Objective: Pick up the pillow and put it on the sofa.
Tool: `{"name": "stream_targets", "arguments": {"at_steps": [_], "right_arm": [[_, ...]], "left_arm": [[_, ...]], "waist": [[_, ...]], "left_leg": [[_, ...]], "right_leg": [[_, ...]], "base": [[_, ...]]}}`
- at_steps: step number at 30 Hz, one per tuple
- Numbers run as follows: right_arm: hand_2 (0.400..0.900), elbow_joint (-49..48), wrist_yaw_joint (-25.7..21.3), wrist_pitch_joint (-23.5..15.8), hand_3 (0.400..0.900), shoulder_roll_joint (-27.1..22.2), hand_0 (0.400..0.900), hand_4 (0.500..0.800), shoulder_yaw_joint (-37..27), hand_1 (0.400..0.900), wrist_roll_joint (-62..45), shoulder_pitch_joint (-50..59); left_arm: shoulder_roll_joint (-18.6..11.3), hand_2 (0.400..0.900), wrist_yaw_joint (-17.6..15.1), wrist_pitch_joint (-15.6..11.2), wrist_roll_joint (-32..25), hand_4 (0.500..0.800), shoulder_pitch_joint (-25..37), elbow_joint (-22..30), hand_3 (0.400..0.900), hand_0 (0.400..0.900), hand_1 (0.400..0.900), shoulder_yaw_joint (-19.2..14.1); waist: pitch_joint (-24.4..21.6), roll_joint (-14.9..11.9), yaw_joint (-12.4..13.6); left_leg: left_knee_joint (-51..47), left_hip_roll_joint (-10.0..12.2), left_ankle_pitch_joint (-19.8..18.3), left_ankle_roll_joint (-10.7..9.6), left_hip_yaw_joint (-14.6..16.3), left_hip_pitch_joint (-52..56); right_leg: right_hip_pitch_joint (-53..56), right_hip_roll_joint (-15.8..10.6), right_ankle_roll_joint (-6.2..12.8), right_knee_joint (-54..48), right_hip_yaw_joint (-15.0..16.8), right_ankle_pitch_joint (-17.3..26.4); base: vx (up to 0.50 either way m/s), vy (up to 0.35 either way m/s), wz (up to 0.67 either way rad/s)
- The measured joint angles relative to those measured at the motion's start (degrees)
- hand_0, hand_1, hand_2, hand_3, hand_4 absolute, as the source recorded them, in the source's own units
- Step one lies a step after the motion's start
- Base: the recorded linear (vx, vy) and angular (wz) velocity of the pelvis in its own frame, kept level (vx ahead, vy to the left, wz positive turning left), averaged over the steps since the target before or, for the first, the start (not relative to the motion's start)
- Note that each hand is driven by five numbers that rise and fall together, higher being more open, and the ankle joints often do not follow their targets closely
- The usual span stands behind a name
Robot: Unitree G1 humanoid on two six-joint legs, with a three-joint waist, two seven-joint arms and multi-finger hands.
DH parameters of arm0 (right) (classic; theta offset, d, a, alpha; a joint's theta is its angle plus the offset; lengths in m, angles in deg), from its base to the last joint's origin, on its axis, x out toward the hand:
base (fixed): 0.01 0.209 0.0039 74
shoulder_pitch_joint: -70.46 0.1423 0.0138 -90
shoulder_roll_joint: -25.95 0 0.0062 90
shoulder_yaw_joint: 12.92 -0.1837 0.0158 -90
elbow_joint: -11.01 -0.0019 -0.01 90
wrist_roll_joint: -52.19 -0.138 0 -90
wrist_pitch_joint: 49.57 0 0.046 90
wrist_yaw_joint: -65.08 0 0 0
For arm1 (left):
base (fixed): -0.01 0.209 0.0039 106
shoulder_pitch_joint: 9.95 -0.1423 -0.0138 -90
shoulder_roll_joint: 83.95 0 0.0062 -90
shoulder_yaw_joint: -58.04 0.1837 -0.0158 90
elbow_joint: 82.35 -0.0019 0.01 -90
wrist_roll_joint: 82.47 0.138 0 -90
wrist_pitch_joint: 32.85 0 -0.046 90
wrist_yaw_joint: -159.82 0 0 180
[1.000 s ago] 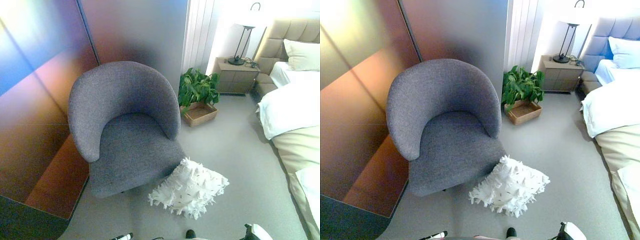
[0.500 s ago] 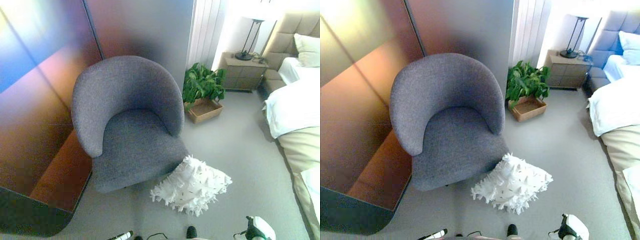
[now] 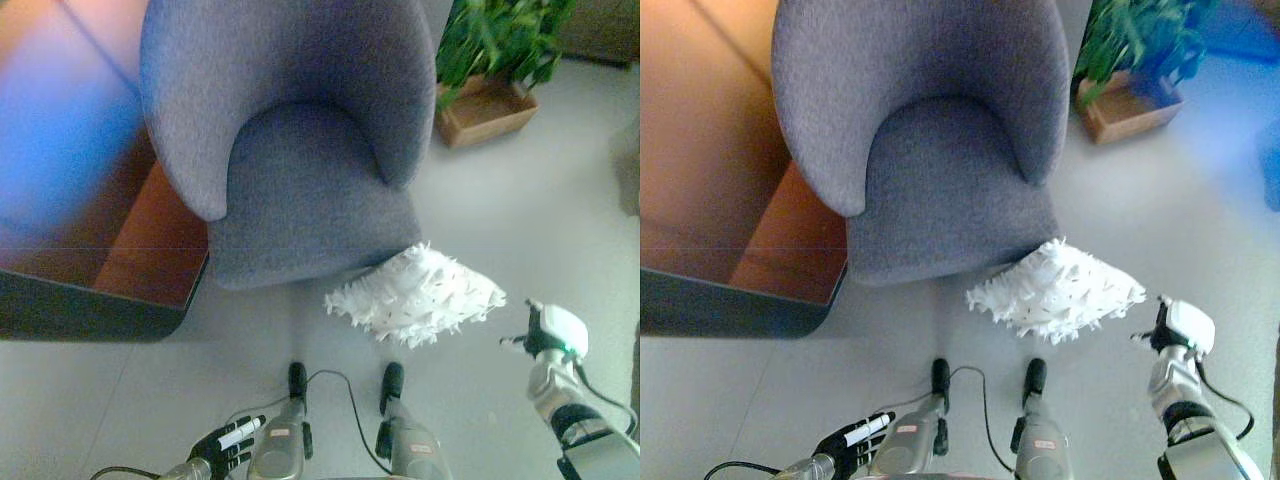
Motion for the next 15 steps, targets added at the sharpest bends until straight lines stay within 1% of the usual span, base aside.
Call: {"name": "stream_targets", "arguments": {"at_steps": [2,3,5,9,10,13,15], "right_arm": [[0.9,0.0,1.08,-0.55,0.9,-1.45,0.9,0.8,0.02,0.9,-1.11,1.98],[0.9,-0.03,2.3,-1.04,0.9,-2.88,0.9,0.8,0.02,0.9,-1.73,2.73],[0.9,-0.13,4.05,-1.22,0.9,-4.82,0.9,0.8,0.03,0.9,-2.55,5.01],[0.9,-1.57,6.43,-2.14,0.9,-7.61,0.9,0.8,0.03,0.9,-3.74,7.73],[0.9,-2.25,7.04,-2.12,0.9,-8.59,0.9,0.8,0.03,0.9,-4.27,8.9],[0.9,-3.76,8.91,-2.04,0.9,-10.81,0.9,0.8,0.26,0.9,-4.43,11.36],[0.9,-4.89,10.29,-2.11,0.9,-12.95,0.9,0.8,0.54,0.9,-4.43,13.01]], "left_arm": [[-0.21,0.9,0.27,-0.31,-0.86,0.8,-0.03,0.42,0.9,0.9,0.9,0.09],[-0.31,0.9,0.61,-0.6,-1.95,0.8,-0.02,0.9,0.9,0.9,0.9,0.12],[-0.68,0.9,0.87,-1.11,-2.54,0.8,-0.03,1.67,0.9,0.9,0.9,0.13],[-0.89,0.9,1.64,-1.89,-2.6,0.8,-0.03,2.48,0.9,0.9,0.9,0.13],[-0.92,0.9,1.94,-2.03,-2.79,0.8,-0.02,3.4,0.9,0.9,0.9,0.13],[-0.91,0.9,2.38,-2.27,-4.44,0.8,-0.02,5.25,0.9,0.9,0.9,0.14],[-0.91,0.9,2.46,-2.32,-4.81,0.8,0.0,7.07,0.9,0.9,0.9,0.14]], "waist": [[1.35,0.63,0.31],[2.1,0.95,1.04],[3.72,1.52,1.37],[4.77,2.28,1.47],[5.58,2.7,1.56],[6.03,3.53,1.75],[6.44,4.39,2.52]], "left_leg": [[-0.07,-0.04,0.22,-0.02,-0.66,-1.21],[-0.07,-0.07,0.27,0.0,-0.69,-2.06],[-0.06,-0.12,0.41,0.0,-1.15,-3.46],[-0.06,-0.25,0.53,0.02,-1.67,-5.48],[-0.06,-0.26,0.55,0.02,-1.73,-5.67],[-0.05,-0.37,0.7,0.06,-1.75,-6.84],[-0.05,-0.46,0.84,0.12,-1.69,-7.59]], "right_leg": [[-0.85,-0.06,-0.26,0.01,-0.71,0.19],[-1.73,-0.08,-0.31,0.03,-0.71,0.23],[-2.84,-0.15,-0.44,0.06,-1.18,0.36],[-4.58,-0.29,-0.45,0.08,-1.67,0.38],[-4.7,-0.32,-0.45,0.09,-1.78,0.37],[-6.01,-0.45,-0.44,0.35,-1.79,0.38],[-6.97,-0.57,-0.42,0.69,-1.66,0.39]], "base": [[-0.04,0.026,0.08],[-0.05,0.024,0.07],[-0.07,0.04,0.1],[-0.03,0.057,0.05],[-0.01,0.08,0.02],[-0.01,0.071,0.01],[0.0,0.068,0.01]]}}
